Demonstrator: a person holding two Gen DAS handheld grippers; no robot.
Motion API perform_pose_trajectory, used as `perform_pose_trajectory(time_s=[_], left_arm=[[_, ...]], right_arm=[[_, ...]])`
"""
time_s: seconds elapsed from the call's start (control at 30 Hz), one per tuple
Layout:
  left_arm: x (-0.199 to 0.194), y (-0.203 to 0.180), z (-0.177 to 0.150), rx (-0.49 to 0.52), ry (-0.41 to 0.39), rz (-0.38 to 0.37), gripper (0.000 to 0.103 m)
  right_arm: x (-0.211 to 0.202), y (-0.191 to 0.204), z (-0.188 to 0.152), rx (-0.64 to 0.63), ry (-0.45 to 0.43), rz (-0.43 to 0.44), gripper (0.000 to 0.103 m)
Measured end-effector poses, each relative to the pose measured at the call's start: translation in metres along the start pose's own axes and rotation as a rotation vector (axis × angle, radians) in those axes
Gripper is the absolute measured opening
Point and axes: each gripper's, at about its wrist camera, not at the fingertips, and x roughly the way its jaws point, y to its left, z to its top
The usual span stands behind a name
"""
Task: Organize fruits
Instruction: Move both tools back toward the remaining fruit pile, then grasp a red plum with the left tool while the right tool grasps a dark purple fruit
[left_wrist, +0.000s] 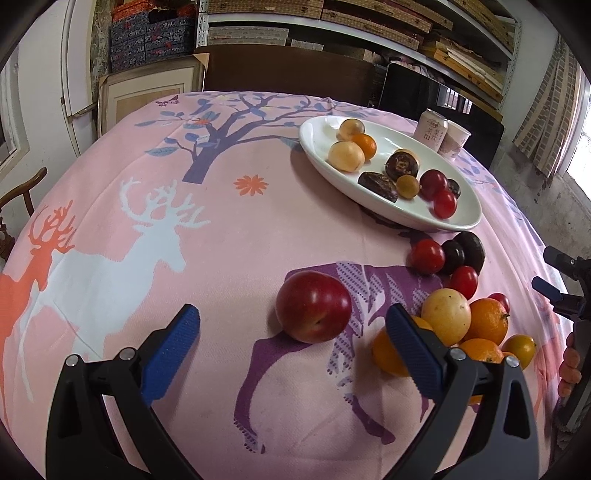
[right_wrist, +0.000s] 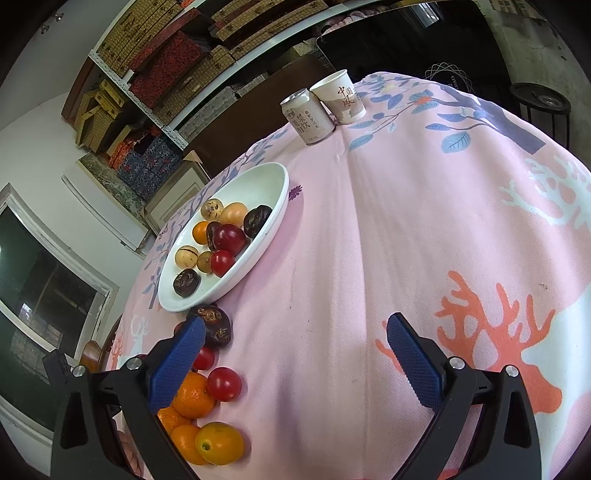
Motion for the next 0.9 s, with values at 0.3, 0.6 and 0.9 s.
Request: perform_pose_trajectory(time_s=[0.3,0.6,0.9], left_arm=[[-0.001,-0.002,0.000,0.008,-0.006,-0.005,0.098],[-0.004,0.007,0.003,-0.026,-0.017,0.028,0.097],[0.011,-0.003,0.000,0.044,0.042,0.013,0.061]], right_arm=[[0.002,0.000,-0.001,0.000,0.008,-0.012,0.100],[0.003,-0.001,-0.002,0.002,0.016,-0.020,0.100],[0.003,0.000,-0.002,-0.002,0.020,-0.026,0.100]])
